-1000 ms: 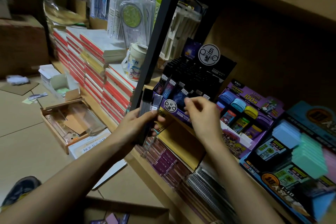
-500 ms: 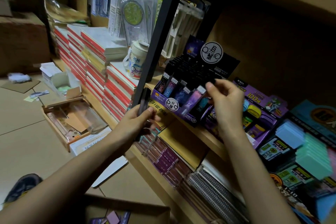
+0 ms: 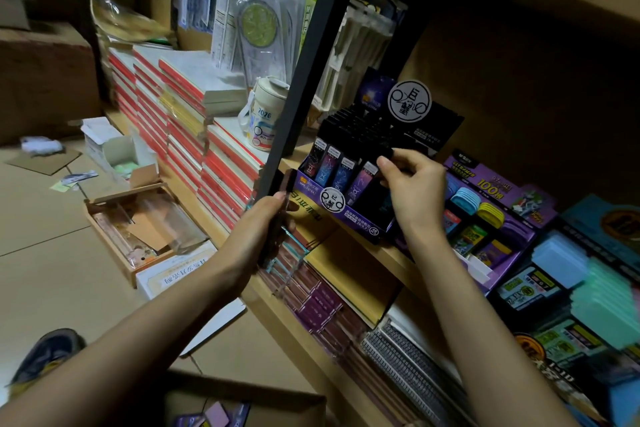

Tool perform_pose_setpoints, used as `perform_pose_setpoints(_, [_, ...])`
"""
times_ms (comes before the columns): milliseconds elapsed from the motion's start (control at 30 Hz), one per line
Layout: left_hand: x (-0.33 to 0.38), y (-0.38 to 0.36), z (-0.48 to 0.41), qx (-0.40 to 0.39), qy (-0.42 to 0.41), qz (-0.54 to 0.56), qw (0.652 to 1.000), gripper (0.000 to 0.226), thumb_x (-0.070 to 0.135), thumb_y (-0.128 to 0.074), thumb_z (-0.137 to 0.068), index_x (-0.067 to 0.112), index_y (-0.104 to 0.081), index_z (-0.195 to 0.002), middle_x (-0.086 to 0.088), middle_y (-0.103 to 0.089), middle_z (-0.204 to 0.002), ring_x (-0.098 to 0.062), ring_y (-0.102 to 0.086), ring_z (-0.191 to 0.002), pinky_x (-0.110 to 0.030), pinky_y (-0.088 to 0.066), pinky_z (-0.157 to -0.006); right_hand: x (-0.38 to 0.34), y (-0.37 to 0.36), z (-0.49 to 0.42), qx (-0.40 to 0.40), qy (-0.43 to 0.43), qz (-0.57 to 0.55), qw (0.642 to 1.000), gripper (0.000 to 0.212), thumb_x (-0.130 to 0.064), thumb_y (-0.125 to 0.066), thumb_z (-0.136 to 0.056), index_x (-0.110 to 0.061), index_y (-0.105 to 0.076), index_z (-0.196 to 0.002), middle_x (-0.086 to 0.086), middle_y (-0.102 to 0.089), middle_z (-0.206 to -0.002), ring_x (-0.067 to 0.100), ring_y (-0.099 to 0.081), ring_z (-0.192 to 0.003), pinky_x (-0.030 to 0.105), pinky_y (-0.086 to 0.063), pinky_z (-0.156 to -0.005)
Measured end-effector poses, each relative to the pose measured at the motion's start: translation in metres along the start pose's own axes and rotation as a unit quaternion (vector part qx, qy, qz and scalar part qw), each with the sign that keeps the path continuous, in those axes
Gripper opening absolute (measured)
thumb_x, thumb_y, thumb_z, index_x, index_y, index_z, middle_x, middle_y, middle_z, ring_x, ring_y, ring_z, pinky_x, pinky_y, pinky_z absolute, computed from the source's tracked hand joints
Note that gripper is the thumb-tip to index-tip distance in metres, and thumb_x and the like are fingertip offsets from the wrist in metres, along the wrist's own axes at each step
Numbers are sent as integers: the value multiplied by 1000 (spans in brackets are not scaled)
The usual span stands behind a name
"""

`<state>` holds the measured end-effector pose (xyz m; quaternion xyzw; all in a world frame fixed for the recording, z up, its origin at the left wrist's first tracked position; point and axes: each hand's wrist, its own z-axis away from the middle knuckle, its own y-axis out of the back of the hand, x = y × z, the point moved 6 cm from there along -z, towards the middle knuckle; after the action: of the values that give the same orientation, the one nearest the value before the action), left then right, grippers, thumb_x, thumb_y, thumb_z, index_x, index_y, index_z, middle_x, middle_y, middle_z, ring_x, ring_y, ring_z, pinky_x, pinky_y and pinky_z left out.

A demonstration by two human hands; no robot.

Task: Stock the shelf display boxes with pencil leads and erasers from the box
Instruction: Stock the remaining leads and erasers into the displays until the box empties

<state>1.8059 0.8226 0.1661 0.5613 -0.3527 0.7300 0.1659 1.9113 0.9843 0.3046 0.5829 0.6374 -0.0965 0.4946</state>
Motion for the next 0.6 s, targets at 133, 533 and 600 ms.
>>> perform_pose_setpoints(133, [6,-4,9,7,-21,-21,1000,21,33,-41,-99,20,-58,-98,-6,-65,-92,-18,-60,-81,-28,-48,-71,4,-4,0,-36,-18,51,998,23,-22,-66,-87,-6,-70,-103,5,-69,-91,20,-66,-88,41,-55,-83])
perform_pose_setpoints(533, [25,-26,33,-71,-121,-74,987,28,42,-56,-80,23,-63,-99,5,-70,-90,-13,-68,-83,-27,-56,-71,-5,5,47,-133,-40,11,990,16,-35,-59,-90,-23,-69,-86,-5,-68,-74,7,-65,-70,26,-53,-63])
perform_pose_setpoints(600, [21,-33,33,-83,-129,-88,984,22,39,-57,-80,25,-64,-95,6,-69,-83,-11,-67,-77,-26,-55,-66,-7,-7,63,-187,-72,-88,976,7,-29,-63,-88,-25,-68,-90,-5,-68,-78,0,-63,-72,15,-50,-64])
